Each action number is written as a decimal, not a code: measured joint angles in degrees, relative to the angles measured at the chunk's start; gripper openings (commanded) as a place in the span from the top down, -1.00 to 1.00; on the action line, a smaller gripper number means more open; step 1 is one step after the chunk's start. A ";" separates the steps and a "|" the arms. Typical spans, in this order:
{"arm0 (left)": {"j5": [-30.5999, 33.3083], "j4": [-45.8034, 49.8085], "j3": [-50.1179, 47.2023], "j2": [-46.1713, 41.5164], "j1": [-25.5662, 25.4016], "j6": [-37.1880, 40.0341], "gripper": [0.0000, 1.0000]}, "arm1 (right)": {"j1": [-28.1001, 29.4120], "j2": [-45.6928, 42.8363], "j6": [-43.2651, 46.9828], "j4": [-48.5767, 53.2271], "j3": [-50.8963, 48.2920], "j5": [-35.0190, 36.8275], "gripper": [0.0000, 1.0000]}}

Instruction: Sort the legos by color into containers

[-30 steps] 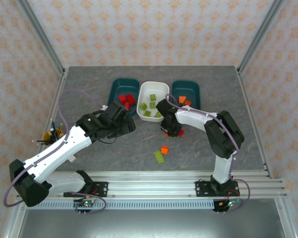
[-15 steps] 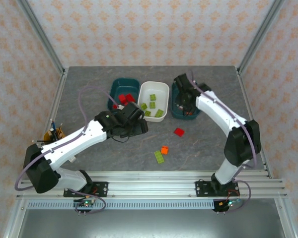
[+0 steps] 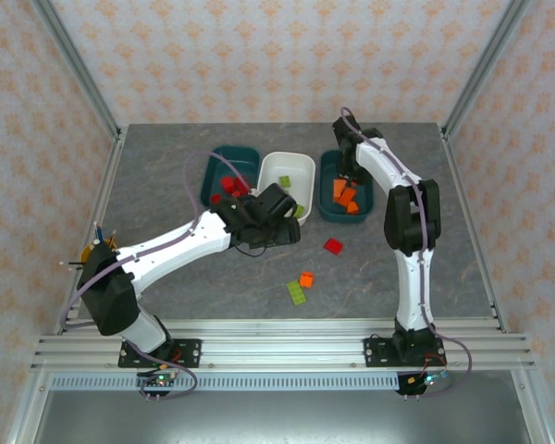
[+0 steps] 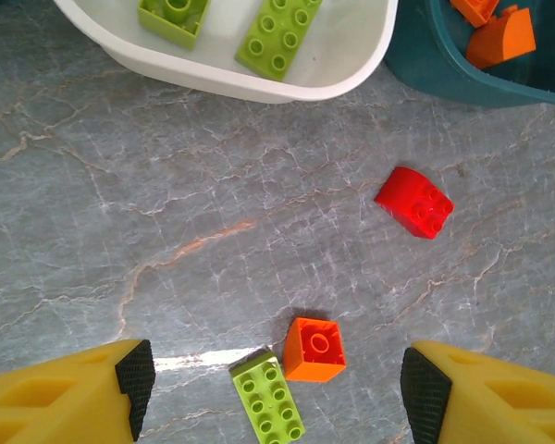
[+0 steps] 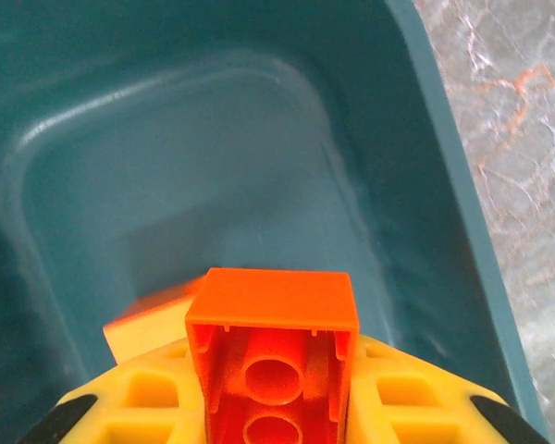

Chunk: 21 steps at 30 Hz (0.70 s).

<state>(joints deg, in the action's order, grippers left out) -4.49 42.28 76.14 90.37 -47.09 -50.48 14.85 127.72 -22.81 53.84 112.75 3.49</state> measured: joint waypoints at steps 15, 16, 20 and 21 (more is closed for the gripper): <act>-2.01 -0.09 6.78 7.02 -2.16 4.28 -0.48 | -1.03 9.57 1.81 6.82 13.05 -0.44 -0.14; -2.23 0.00 7.61 7.87 -2.43 4.59 -0.48 | -1.03 9.35 1.90 6.82 13.16 -0.55 -0.16; -2.62 1.01 12.00 12.07 -3.28 5.53 -0.49 | -1.03 5.44 1.90 6.86 11.30 -1.31 -0.16; -2.60 1.53 13.38 13.33 -3.56 5.31 -0.49 | -1.01 3.08 1.90 6.58 9.77 -1.51 -0.16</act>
<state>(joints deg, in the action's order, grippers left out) -7.09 43.81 89.52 103.70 -50.65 -45.17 13.85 130.80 -20.91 60.42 122.52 1.98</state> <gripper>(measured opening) 0.742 0.583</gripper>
